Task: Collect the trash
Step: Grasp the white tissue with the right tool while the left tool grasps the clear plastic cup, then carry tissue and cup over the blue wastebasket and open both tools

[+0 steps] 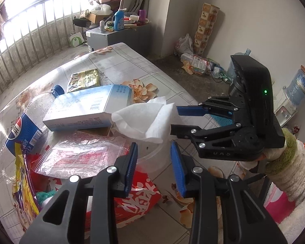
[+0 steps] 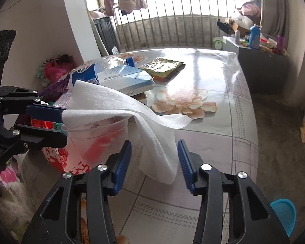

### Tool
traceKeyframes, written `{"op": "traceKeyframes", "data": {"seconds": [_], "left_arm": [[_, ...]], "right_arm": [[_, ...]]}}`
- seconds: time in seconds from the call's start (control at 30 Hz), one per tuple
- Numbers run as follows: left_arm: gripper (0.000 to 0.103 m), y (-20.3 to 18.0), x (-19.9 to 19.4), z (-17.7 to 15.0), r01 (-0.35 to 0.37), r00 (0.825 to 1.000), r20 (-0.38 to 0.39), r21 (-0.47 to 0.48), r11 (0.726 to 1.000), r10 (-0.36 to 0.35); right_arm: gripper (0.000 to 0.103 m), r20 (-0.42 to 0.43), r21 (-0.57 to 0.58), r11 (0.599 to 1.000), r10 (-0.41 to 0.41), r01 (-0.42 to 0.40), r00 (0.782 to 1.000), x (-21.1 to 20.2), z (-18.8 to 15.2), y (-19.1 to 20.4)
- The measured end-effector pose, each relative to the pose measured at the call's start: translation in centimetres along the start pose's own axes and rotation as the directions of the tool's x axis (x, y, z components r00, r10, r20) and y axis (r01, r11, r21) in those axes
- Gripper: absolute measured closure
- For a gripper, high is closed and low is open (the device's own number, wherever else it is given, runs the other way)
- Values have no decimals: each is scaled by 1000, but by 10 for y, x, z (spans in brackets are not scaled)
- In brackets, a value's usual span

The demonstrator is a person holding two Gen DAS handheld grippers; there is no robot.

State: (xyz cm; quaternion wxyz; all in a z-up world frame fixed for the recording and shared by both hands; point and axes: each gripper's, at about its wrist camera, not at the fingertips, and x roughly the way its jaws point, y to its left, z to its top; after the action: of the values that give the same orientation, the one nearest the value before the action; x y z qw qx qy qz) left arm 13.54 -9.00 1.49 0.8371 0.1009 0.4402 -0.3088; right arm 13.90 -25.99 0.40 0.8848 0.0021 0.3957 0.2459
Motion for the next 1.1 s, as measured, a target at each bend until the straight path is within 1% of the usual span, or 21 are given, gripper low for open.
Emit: {"op": "traceKeyframes", "data": {"seconds": [0.03,0.07,0.1,0.2,0.27,0.33,0.4,0.47,0.53,0.6,0.67,0.73,0.8,0.9,0.97,1.03,1.07,1.1], "left_arm": [[70,-1,1,0,-2,1000,-8,2,1000,2],[70,-1,3,1,-2,1000,-17,4,1000,2],[70,-2,5,1,-4,1000,-27,5,1000,4],[70,-2,14,3,-18,998,-59,2,1000,18],[71,-4,16,5,-28,998,-63,14,1000,28],[77,-7,16,6,-32,997,-63,28,999,34],[88,-10,17,7,-37,997,-62,44,998,40],[94,-13,18,8,-35,997,-63,61,998,39],[97,-14,17,9,-28,998,-61,61,998,31],[98,-15,15,10,-5,998,-55,44,999,8],[98,-17,7,13,19,999,-29,30,999,-18],[98,-22,-4,15,30,1000,0,31,999,-30],[98,-28,-15,19,50,998,36,34,998,-51],[98,-42,-29,27,96,993,70,41,995,-98],[98,-53,-32,35,136,987,83,43,990,-139],[98,-68,-30,46,193,977,87,39,981,-195],[98,-76,-27,52,235,968,87,36,971,-237],[98,-86,-23,62,285,954,84,29,958,-287]], "right_arm": [[87,-13,6,1000,9,-9,1000,3,0,-2],[98,-24,18,1000,12,-12,1000,5,-1,-5],[100,-29,30,1000,10,-9,1000,6,-2,-6],[103,5,92,996,-9,9,1000,-8,-10,-12],[103,32,147,989,-25,20,999,-17,-14,-20],[103,59,208,978,-44,31,997,-29,-19,-27],[103,83,263,964,-64,40,995,-38,-23,-34],[103,106,309,950,-85,48,991,-47,-28,-38],[103,128,354,934,-103,52,986,-55,-33,-41],[103,147,394,917,-130,62,981,-61,-35,-43],[103,168,428,901,-155,70,974,-68,-38,-45],[103,199,464,884,-165,55,966,-78,-41,-48],[103,227,491,870,-176,43,958,-89,-46,-51],[103,255,515,855,-224,64,940,-109,-52,-55],[103,274,539,839,-262,78,926,-127,-58,-60],[103,288,566,818,-314,104,905,-144,-66,-65],[103,290,582,804,-344,121,893,-153,-71,-69],[103,287,602,786,-377,141,881,-163,-77,-73]]}}
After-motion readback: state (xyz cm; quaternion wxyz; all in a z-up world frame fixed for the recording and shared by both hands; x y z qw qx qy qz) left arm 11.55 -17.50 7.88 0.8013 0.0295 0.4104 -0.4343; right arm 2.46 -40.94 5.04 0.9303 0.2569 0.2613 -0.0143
